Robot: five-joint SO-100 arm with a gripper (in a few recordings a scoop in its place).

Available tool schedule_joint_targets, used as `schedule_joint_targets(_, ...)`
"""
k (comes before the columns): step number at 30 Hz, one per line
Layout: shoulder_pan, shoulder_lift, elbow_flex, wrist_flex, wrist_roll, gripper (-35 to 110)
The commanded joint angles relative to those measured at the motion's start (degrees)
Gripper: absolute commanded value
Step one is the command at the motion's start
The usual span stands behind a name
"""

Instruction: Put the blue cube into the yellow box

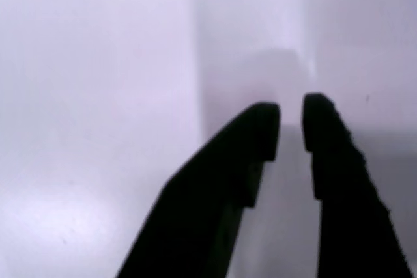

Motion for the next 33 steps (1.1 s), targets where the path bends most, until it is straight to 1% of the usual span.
schedule_joint_targets(1,0.8,1.2,1.5,6.2,-4.6,0)
schedule_joint_targets(33,2.0,1.1,1.5,6.2,-4.3,1)
